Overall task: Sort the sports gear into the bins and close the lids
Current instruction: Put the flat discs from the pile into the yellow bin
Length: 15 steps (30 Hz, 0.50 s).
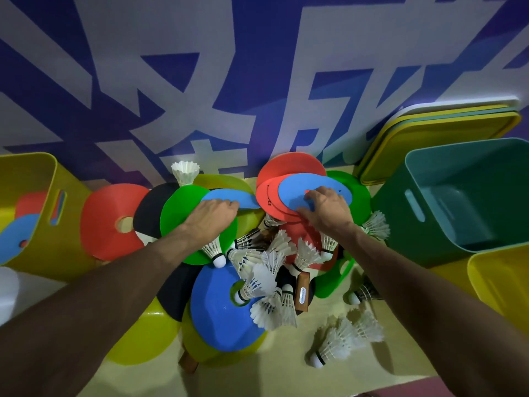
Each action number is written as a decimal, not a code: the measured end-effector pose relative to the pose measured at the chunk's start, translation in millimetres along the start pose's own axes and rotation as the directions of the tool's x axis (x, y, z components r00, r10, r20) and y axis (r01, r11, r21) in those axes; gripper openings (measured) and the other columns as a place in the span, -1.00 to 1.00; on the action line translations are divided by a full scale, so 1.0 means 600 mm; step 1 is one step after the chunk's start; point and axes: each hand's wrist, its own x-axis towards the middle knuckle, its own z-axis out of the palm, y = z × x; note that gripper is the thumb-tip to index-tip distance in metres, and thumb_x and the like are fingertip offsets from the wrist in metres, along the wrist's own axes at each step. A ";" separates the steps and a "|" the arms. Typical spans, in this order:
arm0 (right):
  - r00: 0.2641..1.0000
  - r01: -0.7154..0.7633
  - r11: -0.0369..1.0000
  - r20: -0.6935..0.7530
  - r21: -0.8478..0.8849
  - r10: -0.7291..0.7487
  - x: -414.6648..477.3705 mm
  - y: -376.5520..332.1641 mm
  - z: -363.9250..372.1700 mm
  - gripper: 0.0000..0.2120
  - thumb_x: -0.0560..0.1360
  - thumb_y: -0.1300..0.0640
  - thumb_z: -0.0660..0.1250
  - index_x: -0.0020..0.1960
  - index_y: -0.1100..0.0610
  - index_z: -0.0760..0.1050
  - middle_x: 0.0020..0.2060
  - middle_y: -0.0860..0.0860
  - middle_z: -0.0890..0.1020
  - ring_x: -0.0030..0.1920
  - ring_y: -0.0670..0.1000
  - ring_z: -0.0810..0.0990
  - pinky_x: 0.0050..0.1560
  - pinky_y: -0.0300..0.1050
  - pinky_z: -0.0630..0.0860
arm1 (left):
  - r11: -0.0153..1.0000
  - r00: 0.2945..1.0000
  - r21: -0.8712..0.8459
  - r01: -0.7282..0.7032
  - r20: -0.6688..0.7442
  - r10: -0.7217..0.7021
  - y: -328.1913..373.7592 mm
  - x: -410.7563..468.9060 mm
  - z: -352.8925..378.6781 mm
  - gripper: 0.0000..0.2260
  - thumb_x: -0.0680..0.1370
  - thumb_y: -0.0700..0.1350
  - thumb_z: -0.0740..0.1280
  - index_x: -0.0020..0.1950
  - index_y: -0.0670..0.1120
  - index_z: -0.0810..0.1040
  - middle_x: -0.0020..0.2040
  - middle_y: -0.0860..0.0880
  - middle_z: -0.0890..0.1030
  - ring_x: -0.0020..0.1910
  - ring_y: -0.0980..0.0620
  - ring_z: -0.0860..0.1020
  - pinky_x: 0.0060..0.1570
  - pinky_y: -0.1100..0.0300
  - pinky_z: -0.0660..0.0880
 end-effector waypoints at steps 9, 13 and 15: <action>0.987 0.018 0.999 0.160 -0.041 -0.011 0.024 0.004 0.016 -0.42 0.50 -0.27 0.23 0.41 0.00 0.34 0.40 0.04 0.39 0.36 0.12 0.37 0.37 0.14 0.24 | 0.994 0.995 -0.072 0.087 0.054 -0.083 0.015 0.018 -0.002 -0.82 0.58 -0.25 0.13 0.14 -0.17 0.44 0.04 -0.12 0.57 0.02 -0.13 0.56 -0.06 0.01 0.47; 0.982 0.055 0.995 0.186 -0.082 -0.039 0.027 0.005 0.008 -0.51 0.54 -0.22 0.19 0.36 0.03 0.38 0.28 0.07 0.47 0.27 0.14 0.45 0.29 0.15 0.33 | 0.993 0.997 -0.098 0.071 0.034 -0.068 0.019 0.016 -0.012 -0.83 0.58 -0.23 0.14 0.08 -0.18 0.48 -0.01 -0.14 0.58 -0.04 -0.15 0.57 -0.11 0.00 0.45; 0.982 0.107 0.983 0.173 -0.147 -0.081 0.023 -0.001 0.008 -0.58 0.59 -0.15 0.13 0.31 0.08 0.39 0.23 0.10 0.48 0.21 0.17 0.48 0.18 0.12 0.40 | 0.991 0.997 -0.110 0.078 0.015 -0.077 0.021 0.015 -0.018 -0.84 0.58 -0.22 0.14 0.06 -0.19 0.49 -0.04 -0.15 0.59 -0.07 -0.16 0.58 -0.15 0.01 0.43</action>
